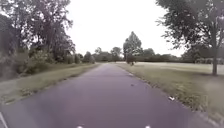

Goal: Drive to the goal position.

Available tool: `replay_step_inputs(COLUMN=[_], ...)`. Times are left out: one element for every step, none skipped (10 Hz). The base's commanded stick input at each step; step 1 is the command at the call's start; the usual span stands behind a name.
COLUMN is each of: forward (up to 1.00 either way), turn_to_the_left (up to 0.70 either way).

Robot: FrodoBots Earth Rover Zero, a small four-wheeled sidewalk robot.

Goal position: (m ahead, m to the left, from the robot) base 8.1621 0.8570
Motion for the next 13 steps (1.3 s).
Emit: replay_step_inputs(forward=[0.70,0.70,0.70,0.70,0.70,0.70,0.70,0.70,0.70,0.70,0.70,0.70,0.70], turn_to_the_left=[0.00,0.00,0.00,0.00,0.00,0.00,0.00,0.00,0.00,0.00,0.00,0.00,0.00])
